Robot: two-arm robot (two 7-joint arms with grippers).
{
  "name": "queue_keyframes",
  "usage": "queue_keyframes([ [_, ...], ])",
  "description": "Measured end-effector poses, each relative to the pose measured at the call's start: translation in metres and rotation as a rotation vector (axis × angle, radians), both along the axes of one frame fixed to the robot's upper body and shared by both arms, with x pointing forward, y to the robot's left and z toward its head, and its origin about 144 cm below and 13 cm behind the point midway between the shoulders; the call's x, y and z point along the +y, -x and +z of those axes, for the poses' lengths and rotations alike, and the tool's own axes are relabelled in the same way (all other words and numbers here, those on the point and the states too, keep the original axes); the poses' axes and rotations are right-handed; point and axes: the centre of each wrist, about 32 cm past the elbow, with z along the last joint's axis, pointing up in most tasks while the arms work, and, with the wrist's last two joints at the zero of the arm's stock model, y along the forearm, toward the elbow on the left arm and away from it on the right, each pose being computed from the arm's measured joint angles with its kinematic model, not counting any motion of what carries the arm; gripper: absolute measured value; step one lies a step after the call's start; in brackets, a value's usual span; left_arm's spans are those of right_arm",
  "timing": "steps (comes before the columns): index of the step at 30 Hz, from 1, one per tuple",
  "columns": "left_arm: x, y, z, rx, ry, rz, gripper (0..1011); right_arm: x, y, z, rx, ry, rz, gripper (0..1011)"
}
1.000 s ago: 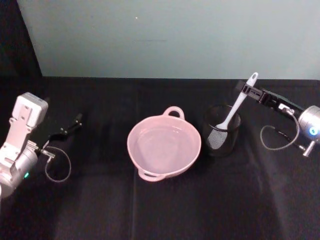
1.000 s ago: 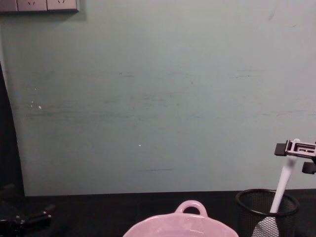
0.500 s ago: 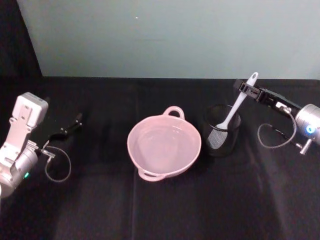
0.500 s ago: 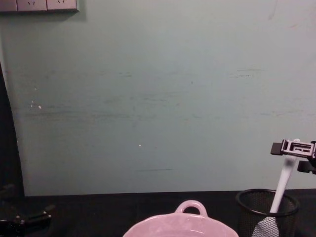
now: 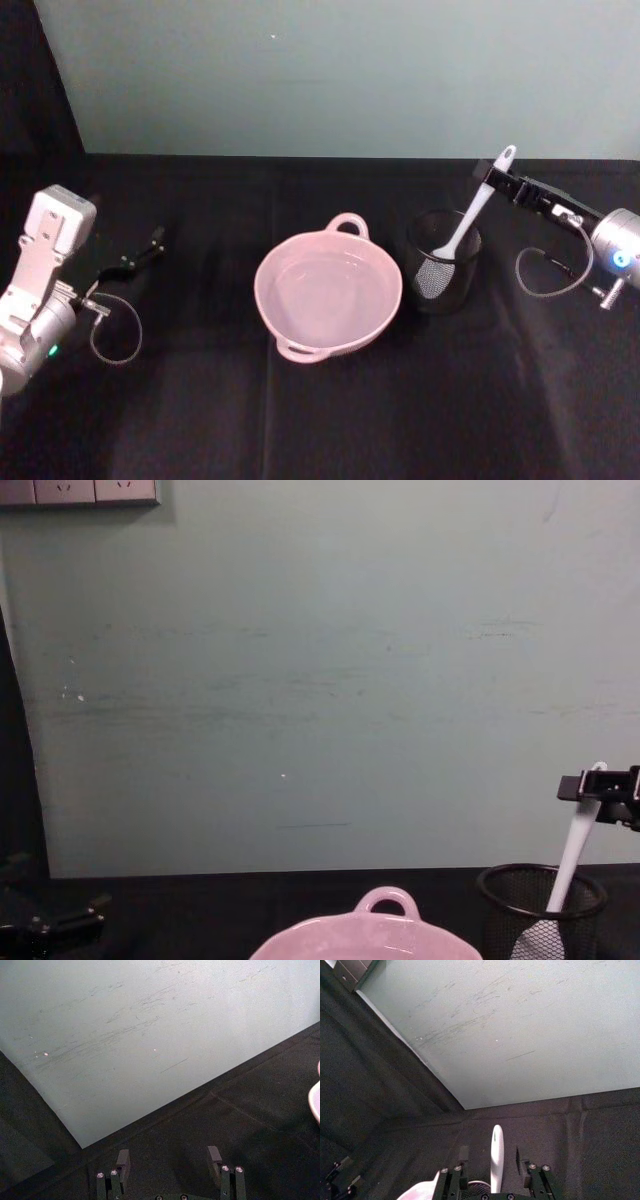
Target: Use the one hand to pick up the spoon and stir the clear water in the bowl.
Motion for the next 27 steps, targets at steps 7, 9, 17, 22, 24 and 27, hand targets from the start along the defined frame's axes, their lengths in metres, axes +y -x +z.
queue_keyframes([
  [7,0.000,0.000,0.000,0.000,0.000,0.000,1011,0.000,0.000,0.000,0.001,0.000,0.000,396],
  [9,0.000,0.000,0.000,0.000,0.000,0.000,1011,0.000,0.000,0.000,0.001,0.000,0.000,362],
  [17,0.000,0.000,0.000,0.000,0.000,0.000,1011,0.000,0.000,0.000,0.001,0.000,0.000,113],
  [22,0.000,0.000,0.000,0.000,0.000,0.000,1011,0.000,0.002,0.003,-0.031,0.020,0.009,110],
  [24,0.000,0.000,0.000,0.000,0.000,0.000,1011,0.001,0.004,0.006,-0.054,0.035,0.015,110],
  [27,0.000,0.000,0.000,0.000,0.000,0.000,1011,0.003,0.007,0.015,-0.102,0.070,0.028,110],
])
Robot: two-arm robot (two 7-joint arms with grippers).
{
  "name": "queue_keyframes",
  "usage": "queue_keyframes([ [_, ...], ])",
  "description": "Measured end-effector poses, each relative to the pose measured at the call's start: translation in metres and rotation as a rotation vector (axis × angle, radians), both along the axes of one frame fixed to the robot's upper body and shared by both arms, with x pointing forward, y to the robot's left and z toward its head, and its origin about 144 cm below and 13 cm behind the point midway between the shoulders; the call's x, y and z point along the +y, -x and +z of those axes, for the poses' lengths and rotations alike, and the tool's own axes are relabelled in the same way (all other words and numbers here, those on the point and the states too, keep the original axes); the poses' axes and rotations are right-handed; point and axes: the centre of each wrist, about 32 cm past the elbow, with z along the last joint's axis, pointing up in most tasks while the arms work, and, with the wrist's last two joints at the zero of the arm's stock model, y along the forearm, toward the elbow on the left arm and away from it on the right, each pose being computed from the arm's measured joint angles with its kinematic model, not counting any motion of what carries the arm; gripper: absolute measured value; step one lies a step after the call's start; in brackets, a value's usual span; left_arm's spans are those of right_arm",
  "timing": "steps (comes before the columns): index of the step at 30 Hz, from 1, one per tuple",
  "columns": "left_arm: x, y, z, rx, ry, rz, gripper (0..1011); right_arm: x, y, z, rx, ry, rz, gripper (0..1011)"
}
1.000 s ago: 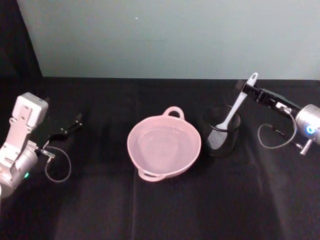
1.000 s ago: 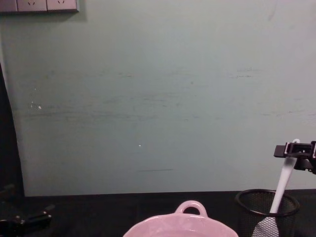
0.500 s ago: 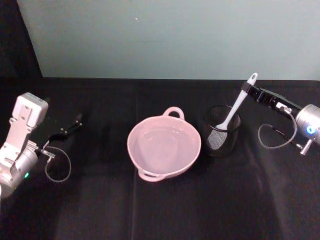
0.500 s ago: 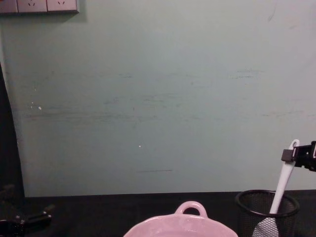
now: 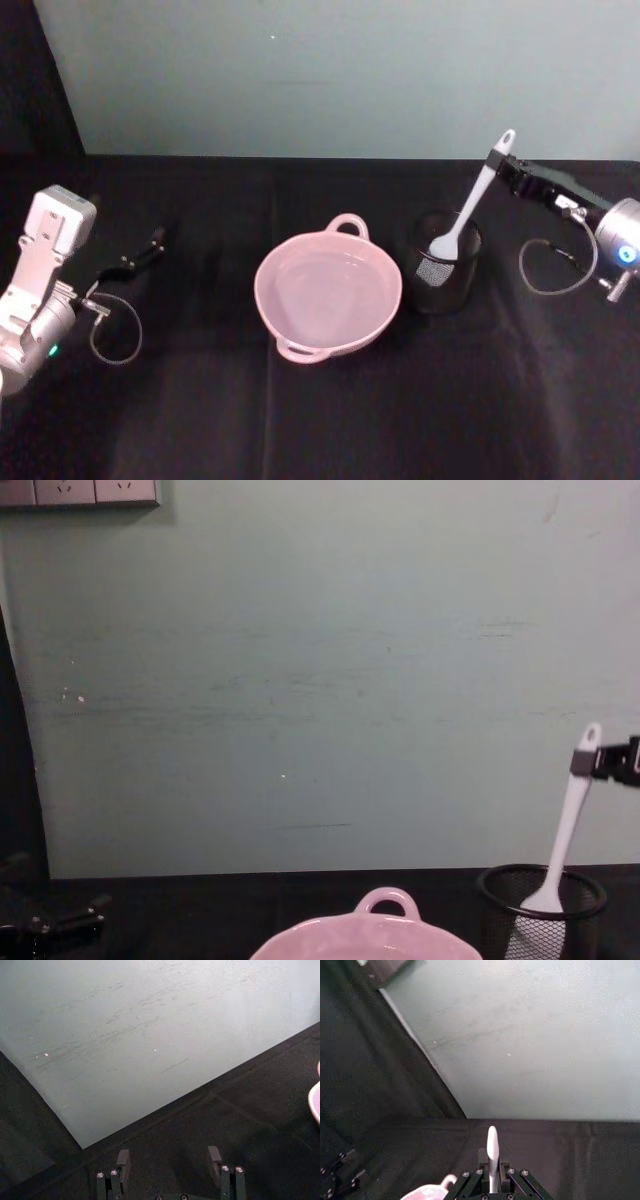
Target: Use the one hand to pick up the spoon and stir the clear water in the bowl.
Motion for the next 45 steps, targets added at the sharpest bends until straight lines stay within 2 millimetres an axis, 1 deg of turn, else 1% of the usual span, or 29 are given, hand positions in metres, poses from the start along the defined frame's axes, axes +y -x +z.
queue_keyframes([
  [2,0.000,0.000,0.000,0.000,0.000,0.000,1011,0.001,0.002,0.006,-0.030,0.024,0.008,110],
  [3,0.000,0.000,0.000,0.000,0.000,0.000,1011,0.001,0.005,0.015,-0.063,0.050,0.016,110],
  [4,0.000,0.000,0.000,0.000,0.000,0.000,1011,0.001,0.006,0.019,-0.078,0.063,0.019,110],
  [5,0.000,0.000,0.000,0.000,0.000,0.000,1011,0.001,0.008,0.028,-0.109,0.087,0.024,110],
  [7,0.000,0.000,0.000,0.000,0.000,0.000,1011,0.002,0.011,0.038,-0.138,0.108,0.029,110],
  [8,0.000,0.000,0.000,0.000,0.000,0.000,1011,0.001,0.014,0.048,-0.167,0.129,0.034,110],
  [9,0.000,0.000,0.000,0.000,0.000,0.000,1011,0.002,0.015,0.053,-0.180,0.138,0.037,110],
  [10,0.000,0.000,0.000,0.000,0.000,0.000,1011,0.002,0.018,0.063,-0.207,0.158,0.043,110],
  [11,0.000,0.000,0.000,0.000,0.000,0.000,1011,0.002,0.018,0.063,-0.207,0.158,0.043,110],
  [12,0.000,0.000,0.000,0.000,0.000,0.000,1011,0.003,0.020,0.072,-0.231,0.176,0.050,110],
  [15,0.000,0.000,0.000,0.000,0.000,0.000,1011,0.004,0.022,0.083,-0.263,0.201,0.062,110],
  [16,0.000,0.000,0.000,0.000,0.000,0.000,1011,0.006,0.022,0.091,-0.284,0.215,0.073,110],
  [18,0.000,0.000,0.000,0.000,0.000,0.000,1011,0.009,0.023,0.100,-0.311,0.230,0.095,110],
  [22,0.000,0.000,0.000,0.000,0.000,0.000,1011,0.018,0.023,0.109,-0.353,0.233,0.154,110],
  [26,0.000,0.000,0.000,0.000,0.000,0.000,1011,0.031,0.020,0.110,-0.385,0.220,0.226,110],
  [29,0.000,0.000,0.000,0.000,0.000,0.000,1011,0.044,0.017,0.106,-0.398,0.214,0.284,110],
  [30,0.000,0.000,0.000,0.000,0.000,0.000,1011,0.052,0.017,0.102,-0.405,0.217,0.311,111],
  [33,0.000,0.000,0.000,0.000,0.000,0.000,1011,0.065,0.015,0.094,-0.418,0.230,0.354,110],
  [34,0.000,0.000,0.000,0.000,0.000,0.000,1011,0.065,0.015,0.094,-0.418,0.230,0.354,110],
  [37,0.000,0.000,0.000,0.000,0.000,0.000,1011,0.077,0.013,0.080,-0.417,0.242,0.394,110],
  [39,0.000,0.000,0.000,0.000,0.000,0.000,1011,0.080,0.013,0.075,-0.416,0.246,0.403,110],
  [41,0.000,0.000,0.000,0.000,0.000,0.000,1011,0.084,0.012,0.063,-0.424,0.257,0.402,110],
  [42,0.000,0.000,0.000,0.000,0.000,0.000,1011,0.084,0.012,0.063,-0.424,0.257,0.402,110],
  [43,0.000,0.000,0.000,0.000,0.000,0.000,1011,0.085,0.012,0.056,-0.429,0.260,0.397,110],
  [45,0.000,0.000,0.000,0.000,0.000,0.000,1011,0.087,0.012,0.048,-0.433,0.265,0.392,110],
])
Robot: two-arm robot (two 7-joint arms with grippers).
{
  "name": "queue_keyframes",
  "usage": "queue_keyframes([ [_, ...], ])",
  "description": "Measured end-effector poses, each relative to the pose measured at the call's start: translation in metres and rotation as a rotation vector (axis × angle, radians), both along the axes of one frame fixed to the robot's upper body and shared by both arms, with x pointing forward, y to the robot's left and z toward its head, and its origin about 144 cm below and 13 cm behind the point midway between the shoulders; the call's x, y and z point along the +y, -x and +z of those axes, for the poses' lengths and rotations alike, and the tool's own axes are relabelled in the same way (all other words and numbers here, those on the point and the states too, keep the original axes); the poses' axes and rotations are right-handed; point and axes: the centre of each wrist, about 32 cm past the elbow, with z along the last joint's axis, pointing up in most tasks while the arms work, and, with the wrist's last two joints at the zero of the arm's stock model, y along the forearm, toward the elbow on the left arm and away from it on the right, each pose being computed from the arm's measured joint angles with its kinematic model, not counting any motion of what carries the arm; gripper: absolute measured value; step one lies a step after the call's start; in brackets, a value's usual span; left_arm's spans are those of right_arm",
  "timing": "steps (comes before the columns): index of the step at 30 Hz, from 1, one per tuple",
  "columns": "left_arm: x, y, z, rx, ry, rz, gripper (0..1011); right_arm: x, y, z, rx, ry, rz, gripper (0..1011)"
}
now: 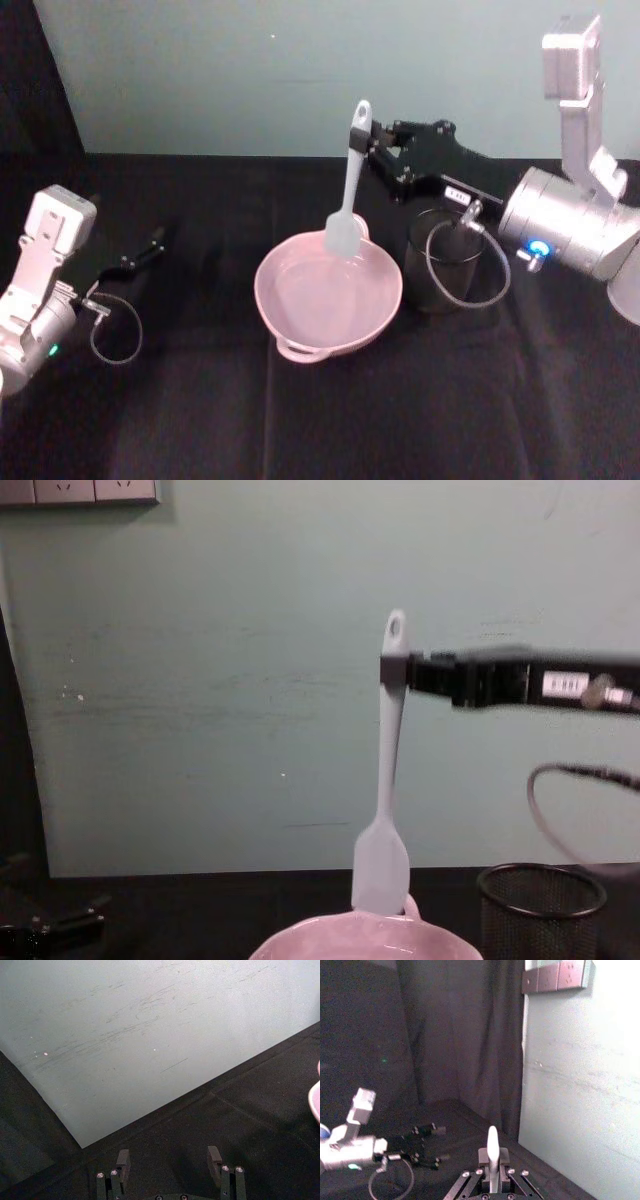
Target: Use the one hand to pick up the spoon and stir the clear water in the bowl.
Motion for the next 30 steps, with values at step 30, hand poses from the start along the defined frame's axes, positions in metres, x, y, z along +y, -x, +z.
queue_keyframes([
  [30,0.000,0.000,0.000,0.000,0.000,0.000,1011,0.030,-0.003,-0.079,0.028,-0.020,0.023,110],
])
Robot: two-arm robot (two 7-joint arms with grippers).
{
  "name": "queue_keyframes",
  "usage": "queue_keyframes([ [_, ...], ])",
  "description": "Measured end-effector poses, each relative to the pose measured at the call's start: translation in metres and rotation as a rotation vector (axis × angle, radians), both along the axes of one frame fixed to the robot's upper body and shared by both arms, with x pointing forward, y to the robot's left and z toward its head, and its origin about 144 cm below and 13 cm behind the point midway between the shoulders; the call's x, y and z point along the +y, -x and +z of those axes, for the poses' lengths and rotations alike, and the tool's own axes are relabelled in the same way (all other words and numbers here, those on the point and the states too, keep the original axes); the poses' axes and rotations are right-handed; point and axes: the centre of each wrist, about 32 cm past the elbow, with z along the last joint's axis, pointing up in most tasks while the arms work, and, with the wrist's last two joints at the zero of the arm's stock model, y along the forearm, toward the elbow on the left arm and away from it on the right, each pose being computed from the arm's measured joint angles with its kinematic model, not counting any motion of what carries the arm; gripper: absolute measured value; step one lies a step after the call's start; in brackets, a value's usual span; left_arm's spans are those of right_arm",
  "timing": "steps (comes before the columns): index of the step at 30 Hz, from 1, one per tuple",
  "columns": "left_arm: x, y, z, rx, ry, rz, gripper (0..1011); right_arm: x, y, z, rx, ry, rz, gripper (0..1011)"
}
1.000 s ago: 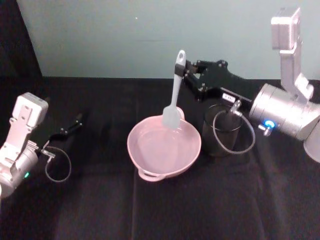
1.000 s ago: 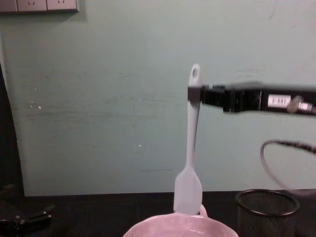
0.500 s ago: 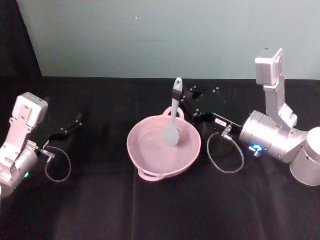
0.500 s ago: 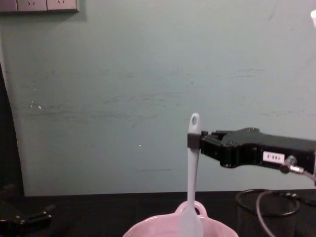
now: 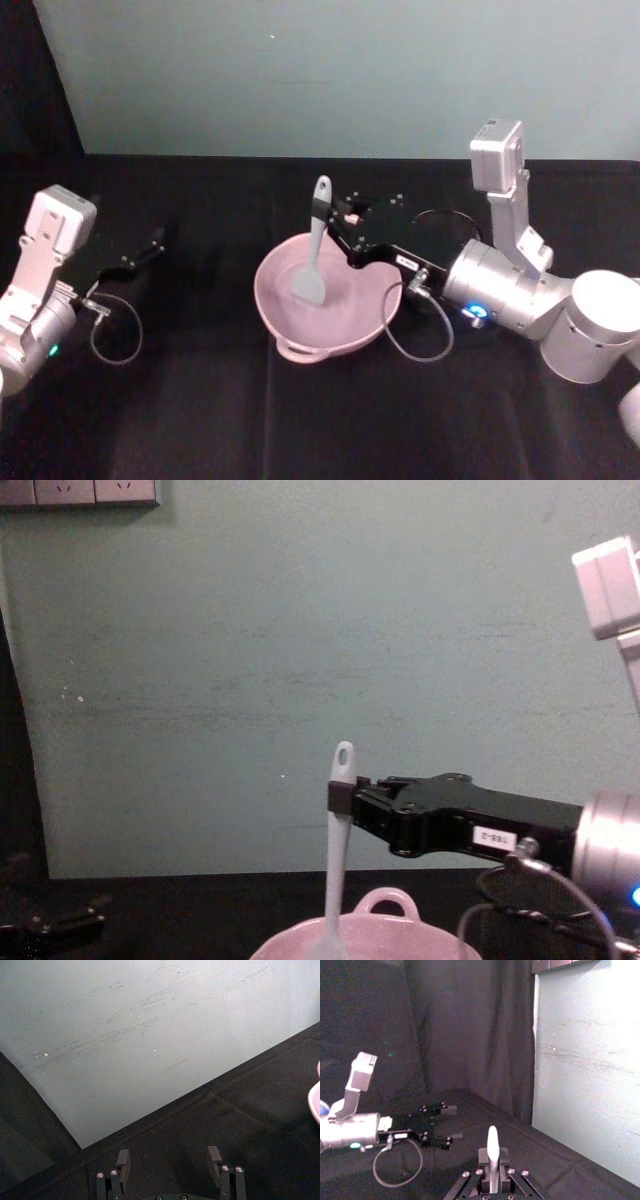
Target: Use the one hand to pick up the spoon and stir the clear water in the bowl.
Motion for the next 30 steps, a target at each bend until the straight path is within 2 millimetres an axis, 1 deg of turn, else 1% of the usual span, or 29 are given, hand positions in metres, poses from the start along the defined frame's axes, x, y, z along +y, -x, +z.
queue_keyframes([
  [6,0.000,0.000,0.000,0.000,0.000,0.000,1011,0.011,-0.008,-0.008,-0.026,-0.038,-0.027,110],
  [9,0.000,0.000,0.000,0.000,0.000,0.000,1011,0.016,-0.013,-0.013,-0.074,-0.044,-0.085,110],
  [13,0.000,0.000,0.000,0.000,0.000,0.000,1011,0.016,-0.018,-0.017,-0.109,-0.026,-0.144,111],
  [17,0.000,0.000,0.000,0.000,0.000,0.000,1011,0.013,-0.020,-0.018,-0.135,-0.008,-0.186,110],
  [21,0.000,0.000,0.000,0.000,0.000,0.000,1011,0.007,-0.017,-0.017,-0.156,0.012,-0.201,110],
  [25,0.000,0.000,0.000,0.000,0.000,0.000,1011,-0.003,-0.010,-0.011,-0.158,0.033,-0.192,110],
  [26,0.000,0.000,0.000,0.000,0.000,0.000,1011,-0.003,-0.010,-0.011,-0.158,0.033,-0.192,110],
  [30,0.000,0.000,0.000,0.000,0.000,0.000,1011,-0.012,0.002,-0.003,-0.122,0.039,-0.145,110],
])
